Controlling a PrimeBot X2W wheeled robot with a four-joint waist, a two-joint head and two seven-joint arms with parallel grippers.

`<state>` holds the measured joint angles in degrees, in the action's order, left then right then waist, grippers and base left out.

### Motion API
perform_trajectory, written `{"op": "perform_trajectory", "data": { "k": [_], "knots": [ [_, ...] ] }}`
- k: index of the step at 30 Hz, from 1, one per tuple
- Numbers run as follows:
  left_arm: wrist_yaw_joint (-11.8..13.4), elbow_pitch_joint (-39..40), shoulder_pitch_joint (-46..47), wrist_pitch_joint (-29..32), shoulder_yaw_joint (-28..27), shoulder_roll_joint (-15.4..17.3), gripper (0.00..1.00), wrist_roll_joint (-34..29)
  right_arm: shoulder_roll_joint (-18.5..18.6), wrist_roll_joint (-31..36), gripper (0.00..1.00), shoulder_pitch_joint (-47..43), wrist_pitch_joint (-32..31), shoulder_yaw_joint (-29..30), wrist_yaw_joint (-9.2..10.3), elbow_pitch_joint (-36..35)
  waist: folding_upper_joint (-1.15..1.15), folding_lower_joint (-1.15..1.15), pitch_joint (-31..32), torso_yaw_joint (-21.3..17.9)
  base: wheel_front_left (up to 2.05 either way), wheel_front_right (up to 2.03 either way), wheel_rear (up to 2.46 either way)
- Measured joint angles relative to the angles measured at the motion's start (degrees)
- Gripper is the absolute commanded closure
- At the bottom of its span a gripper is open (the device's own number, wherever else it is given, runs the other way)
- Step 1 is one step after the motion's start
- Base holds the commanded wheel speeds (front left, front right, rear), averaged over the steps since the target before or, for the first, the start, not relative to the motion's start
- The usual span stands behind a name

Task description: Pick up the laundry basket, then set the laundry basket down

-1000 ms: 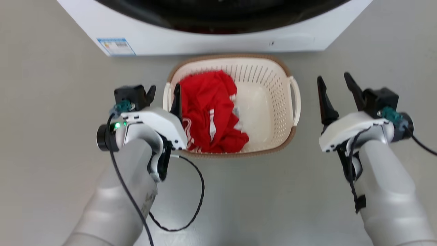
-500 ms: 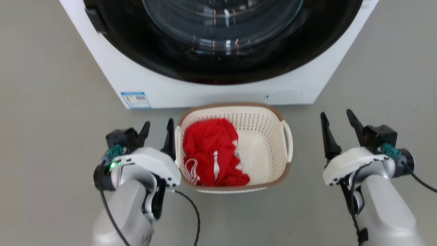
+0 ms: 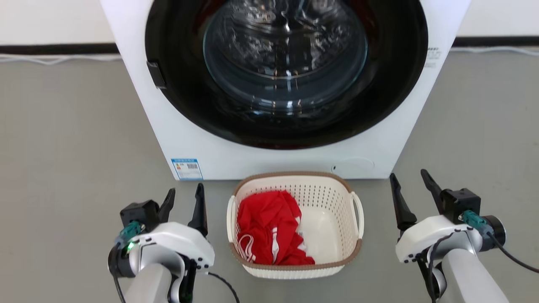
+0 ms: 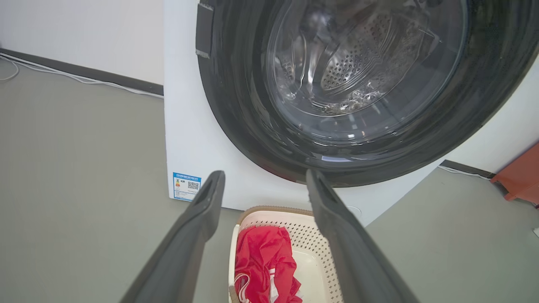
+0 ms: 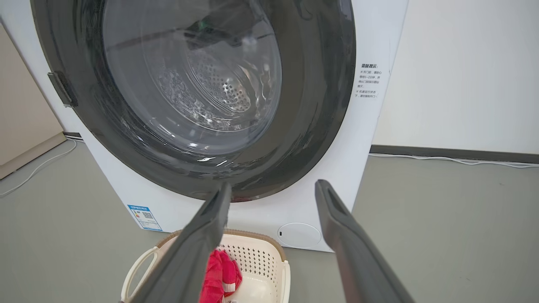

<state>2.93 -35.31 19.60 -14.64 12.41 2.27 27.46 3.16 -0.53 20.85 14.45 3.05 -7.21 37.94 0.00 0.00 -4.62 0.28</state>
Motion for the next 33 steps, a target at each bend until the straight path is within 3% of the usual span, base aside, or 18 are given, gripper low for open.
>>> {"op": "perform_trajectory", "data": {
  "k": [12,27,28,33],
  "knots": [
    [0.0,2.9,-5.8,0.0,-1.6,0.0,0.0,-1.0,-0.1,0.0,0.0,-3.7,0.0,-1.8,0.0,-0.5,0.0,0.0,5.2,0.6,0.0,0.0,0.0],
    [0.3,3.9,-7.3,0.0,-2.7,0.0,0.0,-1.3,-0.1,-0.6,0.0,-5.3,0.0,-3.0,0.0,-0.8,0.0,0.0,6.0,-0.3,0.0,0.0,0.0],
    [0.3,3.8,-7.3,0.0,-2.7,0.0,1.0,-1.3,-0.1,-0.6,1.0,-5.4,0.0,-3.0,0.0,-0.7,0.0,0.0,6.0,-0.4,0.0,0.0,0.0],
    [0.3,0.6,-10.4,0.1,-2.6,-0.4,1.0,-1.2,-0.4,-0.6,1.0,-9.1,-0.3,-3.1,0.01,2.1,0.0,0.0,6.0,-0.4,0.0,0.0,0.0]
  ]
}}
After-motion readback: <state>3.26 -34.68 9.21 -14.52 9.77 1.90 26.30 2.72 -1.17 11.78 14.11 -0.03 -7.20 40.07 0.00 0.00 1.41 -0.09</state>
